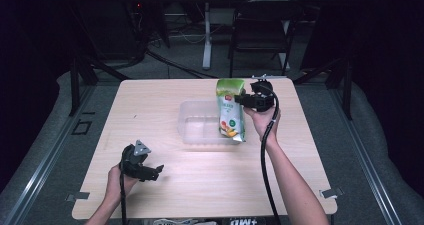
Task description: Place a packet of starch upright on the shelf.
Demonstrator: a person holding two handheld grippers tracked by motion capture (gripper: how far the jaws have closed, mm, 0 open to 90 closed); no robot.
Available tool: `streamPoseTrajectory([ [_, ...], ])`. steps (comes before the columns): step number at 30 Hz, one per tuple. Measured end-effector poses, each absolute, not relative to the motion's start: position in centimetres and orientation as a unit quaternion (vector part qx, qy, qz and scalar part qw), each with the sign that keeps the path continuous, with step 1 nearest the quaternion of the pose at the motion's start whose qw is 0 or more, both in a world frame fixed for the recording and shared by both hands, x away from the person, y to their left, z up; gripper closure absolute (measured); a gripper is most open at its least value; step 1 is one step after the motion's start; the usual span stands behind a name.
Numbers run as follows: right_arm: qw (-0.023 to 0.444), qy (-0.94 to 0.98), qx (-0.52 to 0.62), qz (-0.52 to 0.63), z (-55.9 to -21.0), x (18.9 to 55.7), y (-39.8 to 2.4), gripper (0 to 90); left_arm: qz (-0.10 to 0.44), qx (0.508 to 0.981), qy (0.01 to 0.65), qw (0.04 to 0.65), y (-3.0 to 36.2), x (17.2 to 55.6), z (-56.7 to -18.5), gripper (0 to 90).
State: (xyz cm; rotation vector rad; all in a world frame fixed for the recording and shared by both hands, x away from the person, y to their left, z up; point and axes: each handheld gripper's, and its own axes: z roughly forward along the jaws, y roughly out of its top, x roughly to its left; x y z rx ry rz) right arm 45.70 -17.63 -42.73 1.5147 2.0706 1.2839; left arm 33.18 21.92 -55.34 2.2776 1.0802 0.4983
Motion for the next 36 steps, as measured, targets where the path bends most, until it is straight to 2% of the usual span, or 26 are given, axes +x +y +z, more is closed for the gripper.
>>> streamPoseTrajectory([
  [1, 0.136, 0.715, 0.523, 0.443, -42.7, 45.7, -17.6, 61.2, 0.186, 0.850, 0.403, 0.282, 21.9, 33.2, -55.3, 6.1],
  [2, 0.125, 0.729, 0.514, 0.436, -42.4, 46.0, -17.8, 54.4, 0.184, 0.852, 0.402, 0.281, 21.8, 33.2, -55.4, 6.1],
  [3, 0.123, 0.734, 0.511, 0.430, -42.2, 46.2, -17.7, 51.5, 0.185, 0.852, 0.401, 0.282, 21.8, 33.2, -55.4, 6.1],
  [8, 0.119, 0.758, 0.497, 0.406, -41.5, 47.1, -17.1, 44.6, 0.186, 0.851, 0.403, 0.281, 21.9, 33.2, -55.4, 6.1],
  [11, 0.123, 0.770, 0.492, 0.386, -41.2, 47.9, -16.4, 44.5, 0.185, 0.851, 0.404, 0.282, 22.0, 33.2, -55.4, 6.1],
  [15, 0.103, 0.783, 0.492, 0.366, -41.2, 49.4, -15.6, 45.8, 0.182, 0.852, 0.402, 0.280, 22.1, 33.2, -55.3, 6.1],
  [18, 0.083, 0.789, 0.491, 0.359, -41.6, 50.2, -15.1, 51.5, 0.183, 0.852, 0.402, 0.282, 22.1, 33.2, -55.3, 6.2],
  [21, 0.077, 0.785, 0.500, 0.358, -42.0, 50.5, -14.9, 70.2, 0.183, 0.852, 0.402, 0.281, 22.1, 33.1, -55.3, 6.2],
  [22, 0.072, 0.776, 0.508, 0.367, -42.1, 50.4, -15.1, 79.7, 0.183, 0.852, 0.402, 0.282, 22.1, 33.1, -55.3, 6.2],
  [23, 0.072, 0.776, 0.508, 0.367, -42.1, 50.4, -15.1, 79.7, 0.183, 0.852, 0.402, 0.282, 22.1, 33.1, -55.3, 6.2],
  [24, 0.066, 0.769, 0.516, 0.372, -42.2, 50.3, -15.4, 86.5, 0.183, 0.852, 0.402, 0.282, 22.1, 33.1, -55.3, 6.2],
  [29, 0.046, 0.749, 0.527, 0.400, -42.6, 49.9, -16.3, 89.9, 0.185, 0.852, 0.402, 0.281, 22.0, 33.1, -55.3, 6.2],
  [33, 0.023, 0.722, 0.537, 0.436, -42.7, 49.0, -17.0, 90.0, 0.187, 0.851, 0.402, 0.281, 22.0, 33.1, -55.3, 6.2],
  [36, 0.023, 0.706, 0.538, 0.460, -42.5, 48.1, -17.2, 90.0, 0.183, 0.851, 0.403, 0.282, 22.0, 33.1, -55.3, 6.2],
])
